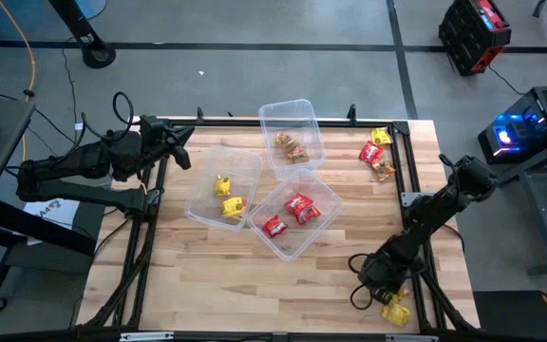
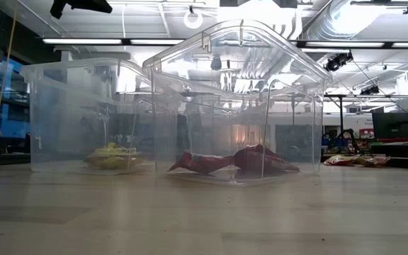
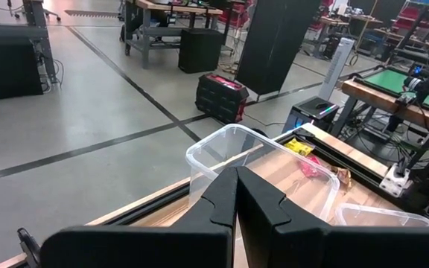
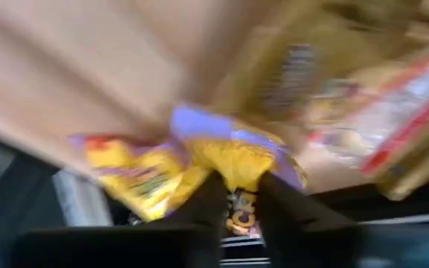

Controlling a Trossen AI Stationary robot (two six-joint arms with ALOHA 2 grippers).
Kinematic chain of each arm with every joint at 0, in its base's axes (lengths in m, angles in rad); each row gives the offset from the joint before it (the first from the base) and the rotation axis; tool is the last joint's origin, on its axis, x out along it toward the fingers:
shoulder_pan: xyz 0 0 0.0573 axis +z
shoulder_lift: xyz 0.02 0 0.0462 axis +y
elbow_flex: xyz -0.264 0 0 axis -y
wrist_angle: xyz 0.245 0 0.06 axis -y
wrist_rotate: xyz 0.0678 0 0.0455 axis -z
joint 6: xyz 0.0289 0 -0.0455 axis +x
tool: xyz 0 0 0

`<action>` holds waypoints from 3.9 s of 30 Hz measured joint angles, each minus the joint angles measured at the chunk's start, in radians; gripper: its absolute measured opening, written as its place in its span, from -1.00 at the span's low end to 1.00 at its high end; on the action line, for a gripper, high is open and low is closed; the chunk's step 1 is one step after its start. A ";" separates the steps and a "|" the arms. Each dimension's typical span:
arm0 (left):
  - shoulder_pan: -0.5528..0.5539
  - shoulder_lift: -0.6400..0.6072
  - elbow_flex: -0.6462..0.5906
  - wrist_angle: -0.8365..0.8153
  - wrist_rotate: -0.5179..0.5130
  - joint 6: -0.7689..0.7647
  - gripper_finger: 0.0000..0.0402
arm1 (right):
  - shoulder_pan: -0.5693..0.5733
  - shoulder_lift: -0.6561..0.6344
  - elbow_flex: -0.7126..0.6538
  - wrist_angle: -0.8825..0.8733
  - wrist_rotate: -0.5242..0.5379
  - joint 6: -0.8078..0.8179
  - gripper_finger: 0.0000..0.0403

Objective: Sort candy
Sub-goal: Put the yellow candy into the bottom left transparent bin

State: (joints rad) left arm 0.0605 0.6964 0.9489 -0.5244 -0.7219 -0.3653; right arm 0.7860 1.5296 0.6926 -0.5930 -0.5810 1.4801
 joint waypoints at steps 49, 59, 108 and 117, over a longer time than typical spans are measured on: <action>0.000 0.000 0.000 -0.010 0.014 -0.097 -1.00 | -0.872 0.334 1.323 -0.464 0.117 -1.298 -0.04; 0.000 0.002 0.000 -0.008 0.032 -0.105 -1.00 | -0.447 0.326 1.163 -0.922 0.134 -1.131 -0.04; 0.000 -0.001 0.000 0.028 0.037 -0.130 -1.00 | -0.402 -0.252 0.580 -0.470 0.646 -0.565 -0.98; 0.000 -0.001 0.000 0.029 0.034 -0.095 -1.00 | -0.824 -0.109 0.576 0.425 0.622 -1.007 -0.98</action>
State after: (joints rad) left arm 0.0605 0.6952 0.9485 -0.4950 -0.6876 -0.4606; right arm -0.0379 1.4203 1.2682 -0.1679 0.0409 0.4733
